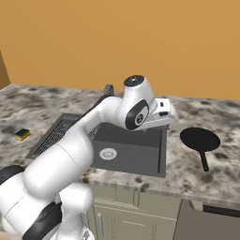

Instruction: Pick the pan and sponge and place them into the sink. Then turn on the water.

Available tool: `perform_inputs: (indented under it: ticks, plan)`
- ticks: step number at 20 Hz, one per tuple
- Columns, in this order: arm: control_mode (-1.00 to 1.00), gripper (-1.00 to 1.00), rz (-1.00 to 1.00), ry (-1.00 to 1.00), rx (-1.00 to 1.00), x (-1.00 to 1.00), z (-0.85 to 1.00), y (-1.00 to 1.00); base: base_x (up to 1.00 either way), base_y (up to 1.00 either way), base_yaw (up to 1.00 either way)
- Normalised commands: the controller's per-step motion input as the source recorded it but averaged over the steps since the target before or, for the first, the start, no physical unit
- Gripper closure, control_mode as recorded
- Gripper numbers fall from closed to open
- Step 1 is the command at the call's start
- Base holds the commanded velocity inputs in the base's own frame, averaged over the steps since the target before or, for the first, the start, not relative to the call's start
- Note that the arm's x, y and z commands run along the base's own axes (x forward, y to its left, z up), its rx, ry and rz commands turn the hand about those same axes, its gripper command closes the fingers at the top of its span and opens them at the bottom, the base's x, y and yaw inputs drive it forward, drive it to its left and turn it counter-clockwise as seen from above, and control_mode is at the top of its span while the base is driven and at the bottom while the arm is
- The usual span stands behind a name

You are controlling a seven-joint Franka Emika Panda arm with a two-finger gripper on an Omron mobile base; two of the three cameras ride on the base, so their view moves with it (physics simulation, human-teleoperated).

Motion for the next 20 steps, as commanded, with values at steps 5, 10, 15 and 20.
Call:
perform_inputs:
  ticks: [5,10,15,20]
  plan:
    - [-1.0,-1.0,-0.13,-0.02,-0.02,-0.33,-0.21,-0.68,0.0,0.0,0.0]
    - [-1.0,-1.0,-0.03,0.0,0.08,0.0,-0.05,-0.64,0.0,0.0,0.0]
    - [-1.0,-1.0,-0.02,0.0,0.05,0.09,-0.14,-0.42,0.0,0.0,0.0]
    - [-1.0,-1.0,0.0,0.0,0.03,0.0,-0.41,-0.32,0.0,0.0,0.0]
